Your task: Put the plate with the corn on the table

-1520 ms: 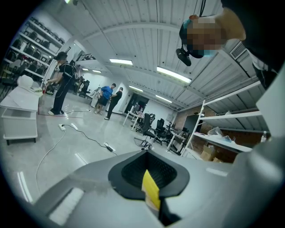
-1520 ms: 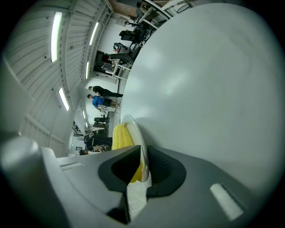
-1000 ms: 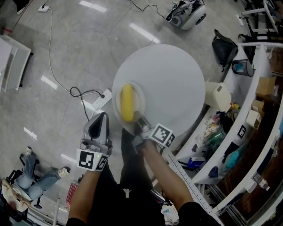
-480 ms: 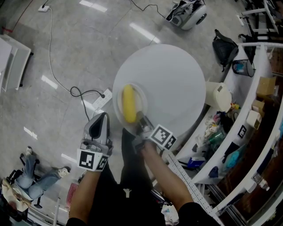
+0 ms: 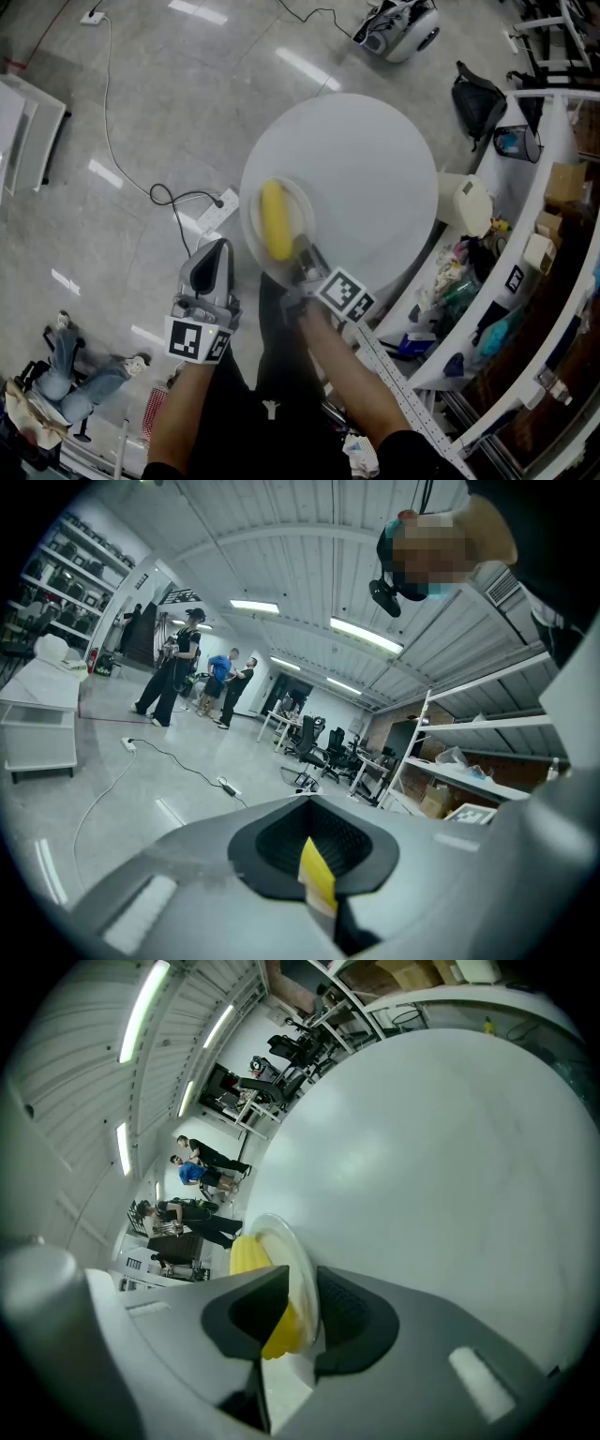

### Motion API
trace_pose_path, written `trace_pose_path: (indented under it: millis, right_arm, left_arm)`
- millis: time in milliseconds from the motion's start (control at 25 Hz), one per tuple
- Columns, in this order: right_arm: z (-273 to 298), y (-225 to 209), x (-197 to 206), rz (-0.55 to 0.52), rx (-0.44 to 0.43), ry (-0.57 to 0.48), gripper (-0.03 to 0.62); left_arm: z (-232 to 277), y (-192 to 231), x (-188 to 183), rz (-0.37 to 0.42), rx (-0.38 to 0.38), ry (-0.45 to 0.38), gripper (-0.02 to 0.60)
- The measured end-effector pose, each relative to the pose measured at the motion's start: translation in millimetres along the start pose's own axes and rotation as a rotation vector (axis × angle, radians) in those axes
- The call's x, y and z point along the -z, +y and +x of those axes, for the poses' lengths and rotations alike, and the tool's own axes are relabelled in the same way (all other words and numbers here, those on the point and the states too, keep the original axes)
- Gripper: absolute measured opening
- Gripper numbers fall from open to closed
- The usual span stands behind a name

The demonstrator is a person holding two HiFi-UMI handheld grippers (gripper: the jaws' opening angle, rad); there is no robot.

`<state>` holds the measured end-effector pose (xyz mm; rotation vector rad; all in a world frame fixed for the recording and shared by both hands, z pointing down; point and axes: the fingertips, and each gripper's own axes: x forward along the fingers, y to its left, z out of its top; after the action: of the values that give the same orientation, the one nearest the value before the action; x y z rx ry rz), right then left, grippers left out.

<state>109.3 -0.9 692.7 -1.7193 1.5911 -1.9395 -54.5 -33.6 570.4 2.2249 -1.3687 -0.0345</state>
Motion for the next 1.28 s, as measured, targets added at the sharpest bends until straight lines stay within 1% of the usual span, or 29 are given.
trace_pose_path:
  millis: [320, 600, 800, 920, 1280]
  right_arm:
    - [-3.3, 0.2, -1.3, -0.035, 0.023, -0.014, 0.115]
    - [-5.0, -3.1, 0.7, -0.055, 0.047, 0.002, 0.144]
    - [-5.9, -7.1, -3.5, -0.084, 0.072, -0.021, 0.17]
    - [-6.9, -10.1, -3.3, -0.088, 0.082, -0.025, 0.175]
    - [-9.3, -9.8, -5.8, -0.088, 0.075, -0.032, 0.173]
  left_arm:
    - [0.7, 0.2, -0.5, -0.002, 0.002, 0.001, 0.002]
    - [1.4, 0.9, -0.6, -0.004, 0.0, 0.004, 0.002]
    - [2.0, 2.8, 0.1, -0.007, 0.0, 0.004, 0.002]
    - [0.7, 3.6, 0.6, -0.009, -0.001, 0.005, 0.002]
    - [1.6, 2.9, 0.1, -0.012, 0.003, 0.004, 0.002]
